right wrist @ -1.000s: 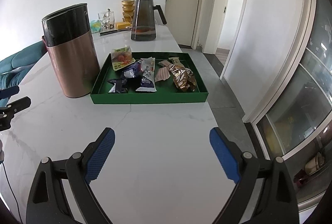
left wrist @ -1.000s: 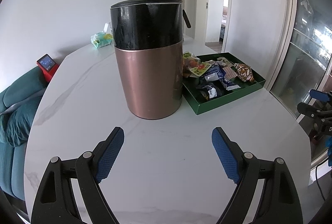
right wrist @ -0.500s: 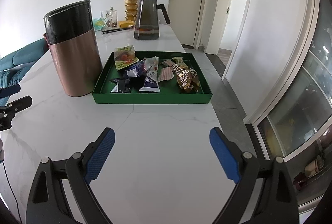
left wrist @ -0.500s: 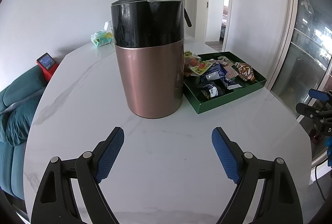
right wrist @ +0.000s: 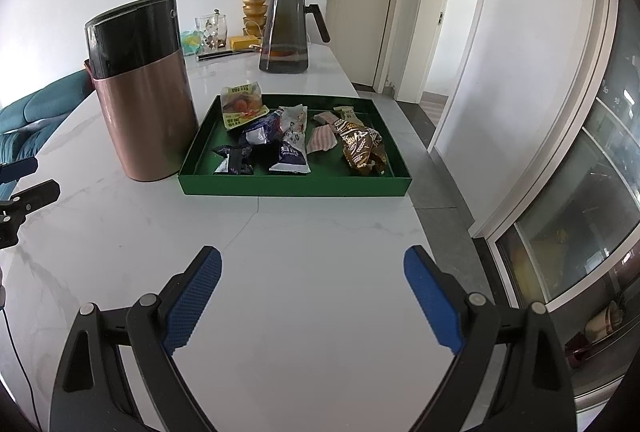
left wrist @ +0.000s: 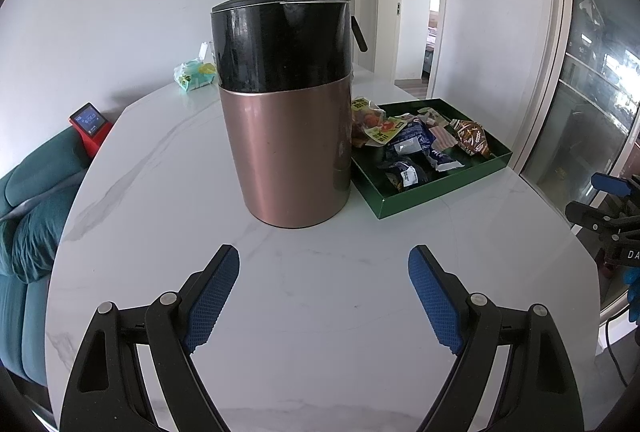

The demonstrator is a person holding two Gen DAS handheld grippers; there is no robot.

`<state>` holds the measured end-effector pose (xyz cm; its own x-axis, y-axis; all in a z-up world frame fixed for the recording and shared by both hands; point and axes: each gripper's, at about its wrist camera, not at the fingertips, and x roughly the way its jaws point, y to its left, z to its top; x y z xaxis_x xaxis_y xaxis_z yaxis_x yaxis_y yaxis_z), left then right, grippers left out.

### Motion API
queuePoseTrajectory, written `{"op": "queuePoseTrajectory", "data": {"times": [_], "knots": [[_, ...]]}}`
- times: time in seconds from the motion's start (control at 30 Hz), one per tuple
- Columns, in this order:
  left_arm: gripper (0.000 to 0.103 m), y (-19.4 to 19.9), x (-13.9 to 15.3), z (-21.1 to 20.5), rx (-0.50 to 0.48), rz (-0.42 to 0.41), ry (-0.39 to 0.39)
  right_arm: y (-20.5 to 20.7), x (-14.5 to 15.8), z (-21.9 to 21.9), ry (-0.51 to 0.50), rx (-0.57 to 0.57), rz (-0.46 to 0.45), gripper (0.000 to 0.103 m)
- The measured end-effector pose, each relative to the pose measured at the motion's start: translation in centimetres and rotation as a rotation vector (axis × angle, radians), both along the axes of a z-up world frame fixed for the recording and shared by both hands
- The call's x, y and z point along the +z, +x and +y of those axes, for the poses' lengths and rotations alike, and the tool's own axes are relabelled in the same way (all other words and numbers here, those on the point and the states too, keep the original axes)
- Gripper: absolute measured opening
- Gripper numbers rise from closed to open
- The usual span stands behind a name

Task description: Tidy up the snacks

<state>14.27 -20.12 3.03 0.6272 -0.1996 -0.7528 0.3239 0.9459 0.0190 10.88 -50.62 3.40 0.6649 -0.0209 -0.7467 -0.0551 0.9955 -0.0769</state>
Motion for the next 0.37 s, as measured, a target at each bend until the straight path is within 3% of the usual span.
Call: {"op": "queuePoseTrajectory", "data": {"times": [0.37], "knots": [[0.083,-0.11,-0.09,-0.06,-0.002,0.003,0.002,-0.04,-0.12,-0.09,0.001,-0.001,0.001,0.103]]}}
